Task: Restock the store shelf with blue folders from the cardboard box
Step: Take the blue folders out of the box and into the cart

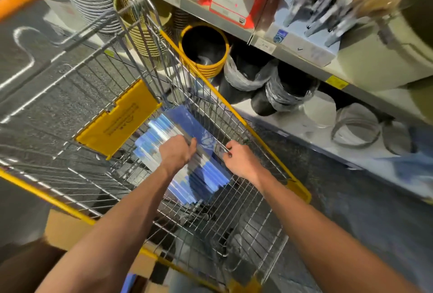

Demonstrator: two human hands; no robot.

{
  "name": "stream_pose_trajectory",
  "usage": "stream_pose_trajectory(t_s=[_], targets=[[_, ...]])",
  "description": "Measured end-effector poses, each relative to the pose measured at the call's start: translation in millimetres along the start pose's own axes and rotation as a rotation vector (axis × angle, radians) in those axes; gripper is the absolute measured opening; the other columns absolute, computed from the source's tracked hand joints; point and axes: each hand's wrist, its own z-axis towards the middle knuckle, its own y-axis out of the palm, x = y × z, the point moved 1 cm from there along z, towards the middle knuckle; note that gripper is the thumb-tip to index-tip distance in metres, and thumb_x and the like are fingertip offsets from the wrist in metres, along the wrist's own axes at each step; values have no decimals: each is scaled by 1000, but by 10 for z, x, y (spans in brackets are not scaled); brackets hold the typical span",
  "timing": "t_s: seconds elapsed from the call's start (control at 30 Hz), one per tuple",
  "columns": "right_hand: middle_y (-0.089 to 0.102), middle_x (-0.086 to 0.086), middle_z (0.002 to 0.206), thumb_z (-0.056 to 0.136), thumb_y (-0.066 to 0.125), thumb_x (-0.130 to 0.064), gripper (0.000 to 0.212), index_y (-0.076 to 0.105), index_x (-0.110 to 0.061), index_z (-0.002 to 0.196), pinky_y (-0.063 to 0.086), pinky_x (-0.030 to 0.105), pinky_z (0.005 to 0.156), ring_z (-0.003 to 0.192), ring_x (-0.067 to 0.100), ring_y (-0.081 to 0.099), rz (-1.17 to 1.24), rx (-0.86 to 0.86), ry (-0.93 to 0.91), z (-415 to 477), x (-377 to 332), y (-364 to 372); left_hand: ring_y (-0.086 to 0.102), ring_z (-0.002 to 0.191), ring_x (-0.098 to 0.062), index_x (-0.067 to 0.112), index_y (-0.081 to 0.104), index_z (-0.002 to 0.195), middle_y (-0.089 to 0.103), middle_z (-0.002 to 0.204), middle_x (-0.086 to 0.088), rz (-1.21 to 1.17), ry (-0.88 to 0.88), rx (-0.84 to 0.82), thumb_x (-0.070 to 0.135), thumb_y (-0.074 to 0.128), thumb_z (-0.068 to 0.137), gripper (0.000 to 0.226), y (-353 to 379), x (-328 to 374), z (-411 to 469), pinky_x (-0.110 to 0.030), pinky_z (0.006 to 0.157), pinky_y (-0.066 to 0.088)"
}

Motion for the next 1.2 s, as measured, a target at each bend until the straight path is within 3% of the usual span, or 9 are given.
stream_pose_trajectory(t_s=[0.13,0.27,0.4,0.5,0.73,0.9,1.0,1.13,1.2], targets=[[68,12,113,103,51,-30,36,50,-9,133,54,35,81,96,24,65,-35,-9,-34,-112,4,-31,57,70,-23,15,56,77,56,70,1,-90,0,87,49,44,104,46,-125,25,-211,-30,63,40],[68,11,102,101,48,-27,36,52,-10,132,47,32,70,82,24,62,5,-11,-91,-311,-34,16,64,74,-22,14,62,92,69,83,-2,-239,49,151,46,49,101,36,-210,-77,-557,-34,70,51],[65,15,125,100,51,-26,36,56,-7,130,47,33,89,111,31,62,83,-31,-196,-651,-206,95,69,67,-21,19,62,90,73,75,0,-335,69,274,44,51,99,29,-246,-191,-1110,-43,71,59],[62,11,129,100,51,-28,37,57,-11,132,45,30,86,109,27,61,134,-63,-312,-1034,-299,200,68,67,-21,22,61,93,72,75,1,-396,40,443,43,51,99,25,-227,-215,-1676,-43,69,58],[68,12,112,96,54,-26,21,64,-11,107,48,37,85,105,32,63,184,-179,-521,-1947,-181,665,69,63,-17,32,58,89,70,73,7,-535,-154,661,44,54,97,15,393,-422,-3142,-46,68,59],[66,10,118,99,51,-27,31,63,-8,120,47,39,95,109,29,62,69,-281,-641,-2509,-144,1081,69,68,-17,23,58,98,70,80,3,-550,-265,677,37,53,101,15,851,-632,-4020,-44,74,58],[66,16,95,96,52,-28,31,65,-1,107,52,48,84,92,34,64,49,-346,-697,-2812,-154,1432,70,68,-17,22,57,101,72,83,1,-580,-365,686,36,51,103,16,1077,-833,-4488,-40,72,59],[67,9,107,94,54,-32,25,63,-14,108,52,39,83,101,29,64,-32,-455,-739,-3162,-214,1916,70,68,-12,17,58,109,71,87,2,-618,-496,734,35,49,105,21,1346,-1136,-5039,-29,64,56],[66,9,107,94,54,-32,19,61,-17,104,52,40,84,101,29,64,-68,-494,-747,-3301,-261,2158,70,68,-11,19,58,108,70,86,4,-644,-555,741,38,49,105,20,1479,-1315,-5278,-33,65,57]])
